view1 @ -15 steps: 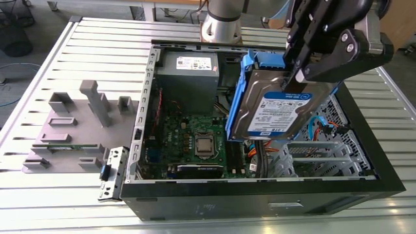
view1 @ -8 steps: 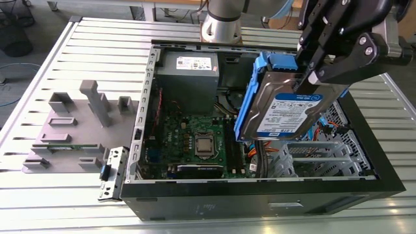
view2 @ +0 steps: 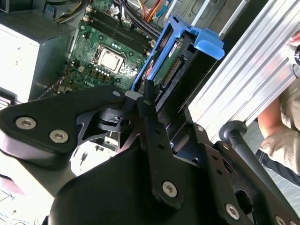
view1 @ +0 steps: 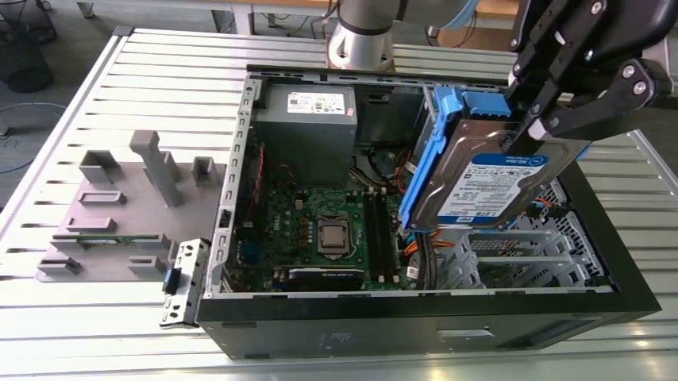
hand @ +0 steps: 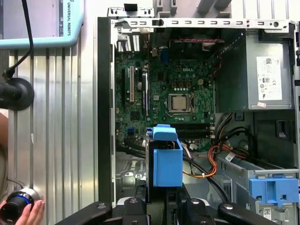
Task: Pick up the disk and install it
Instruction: 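Pick up the disk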
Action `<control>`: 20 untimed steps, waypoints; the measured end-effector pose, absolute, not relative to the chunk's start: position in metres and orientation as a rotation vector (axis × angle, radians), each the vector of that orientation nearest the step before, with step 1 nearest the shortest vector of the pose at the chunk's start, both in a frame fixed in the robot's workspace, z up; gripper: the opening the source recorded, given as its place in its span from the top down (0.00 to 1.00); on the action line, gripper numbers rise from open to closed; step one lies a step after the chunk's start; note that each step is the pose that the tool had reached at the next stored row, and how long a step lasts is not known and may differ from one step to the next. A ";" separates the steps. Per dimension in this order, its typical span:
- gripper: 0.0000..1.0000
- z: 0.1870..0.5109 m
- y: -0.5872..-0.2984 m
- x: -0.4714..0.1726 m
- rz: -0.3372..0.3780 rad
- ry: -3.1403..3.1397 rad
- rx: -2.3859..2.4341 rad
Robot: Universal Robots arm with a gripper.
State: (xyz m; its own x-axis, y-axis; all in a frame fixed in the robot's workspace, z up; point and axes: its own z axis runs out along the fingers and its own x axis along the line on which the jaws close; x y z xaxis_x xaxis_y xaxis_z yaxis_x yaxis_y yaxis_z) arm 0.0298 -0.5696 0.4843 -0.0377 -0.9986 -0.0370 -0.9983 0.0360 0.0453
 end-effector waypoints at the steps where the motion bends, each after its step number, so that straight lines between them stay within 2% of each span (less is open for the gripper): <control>1: 0.65 0.484 -0.570 0.031 -0.091 -2.257 2.176; 20: 0.65 0.479 -0.578 0.038 -0.091 -2.257 2.175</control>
